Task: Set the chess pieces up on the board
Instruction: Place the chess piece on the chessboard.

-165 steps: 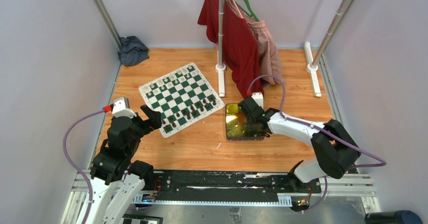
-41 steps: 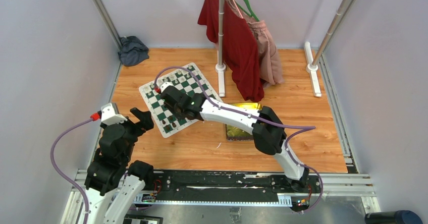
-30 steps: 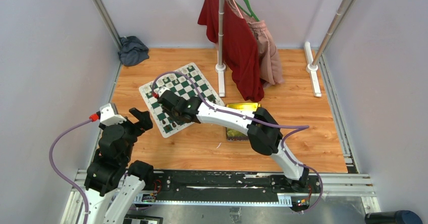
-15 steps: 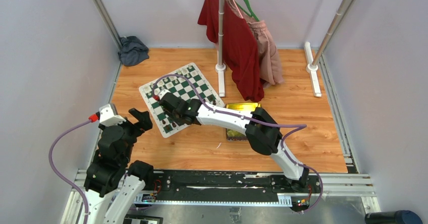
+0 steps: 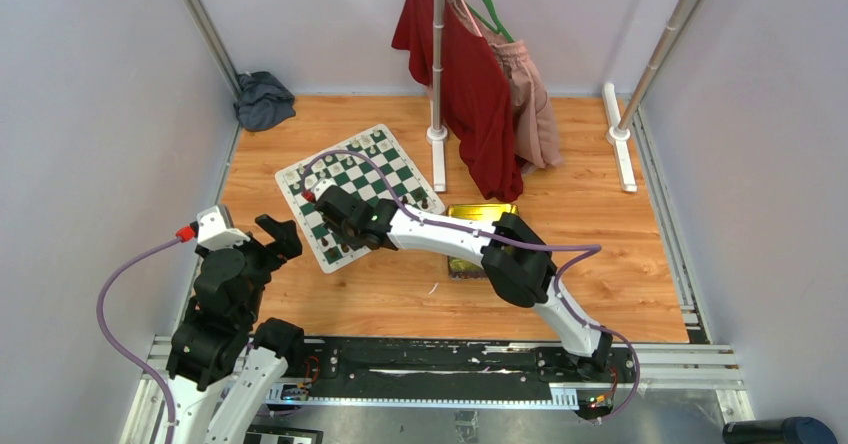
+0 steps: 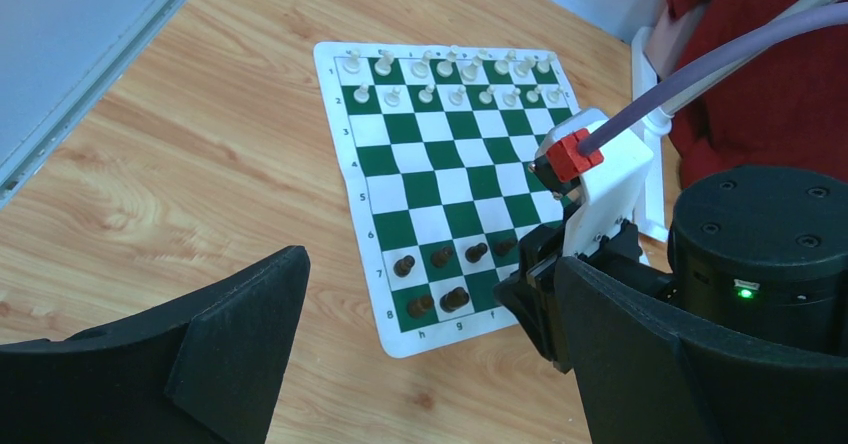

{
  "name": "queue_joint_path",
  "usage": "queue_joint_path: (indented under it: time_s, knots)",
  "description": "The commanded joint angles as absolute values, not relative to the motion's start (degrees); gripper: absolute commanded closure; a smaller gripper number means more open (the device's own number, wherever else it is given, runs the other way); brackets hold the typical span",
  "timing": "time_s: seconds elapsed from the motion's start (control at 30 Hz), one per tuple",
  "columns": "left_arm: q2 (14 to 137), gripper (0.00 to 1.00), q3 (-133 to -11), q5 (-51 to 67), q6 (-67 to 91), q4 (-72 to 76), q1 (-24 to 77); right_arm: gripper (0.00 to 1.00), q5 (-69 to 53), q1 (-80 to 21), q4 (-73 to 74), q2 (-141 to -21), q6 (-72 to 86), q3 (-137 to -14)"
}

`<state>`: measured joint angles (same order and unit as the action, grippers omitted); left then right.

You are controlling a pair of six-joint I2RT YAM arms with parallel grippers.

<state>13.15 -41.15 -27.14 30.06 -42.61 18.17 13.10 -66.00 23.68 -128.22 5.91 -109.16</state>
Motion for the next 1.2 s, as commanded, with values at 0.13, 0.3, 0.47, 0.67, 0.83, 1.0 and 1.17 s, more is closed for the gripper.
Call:
queue_joint_path:
  time_s: [0.13,0.3,0.47,0.67,0.83,1.0,1.17]
  knots:
    - [13.8,0.0,-41.2,-26.7,29.0,-42.9,18.6,1.0,13.8,-65.7,22.6,-130.3,4.9,-108.1]
    - [13.9,0.0,-41.2,-26.3,28.8,-42.7,18.6,1.0,13.7,-65.3,22.2,-130.7,5.0,-107.9]
    - [14.2,0.0,-41.2,-26.1,28.7,-42.6,18.6,1.0,13.5,-65.1,21.6,-131.3,5.0,-107.8]
    - [14.2,0.0,-41.2,-26.0,28.7,-42.6,18.6,1.0,13.5,-64.8,21.4,-132.0,4.8,-107.7]
    - [14.0,0.0,-41.1,-25.9,28.7,-42.4,18.6,1.0,13.4,-64.3,21.3,-132.5,4.7,-108.0]
    - [14.0,0.0,-41.1,-25.7,28.6,-42.3,18.6,1.0,13.2,-64.0,21.2,-133.0,4.7,-108.3]
    - [14.1,0.0,-41.0,-25.5,28.5,-42.1,18.6,1.0,13.1,-63.9,21.1,-133.6,4.7,-108.8]
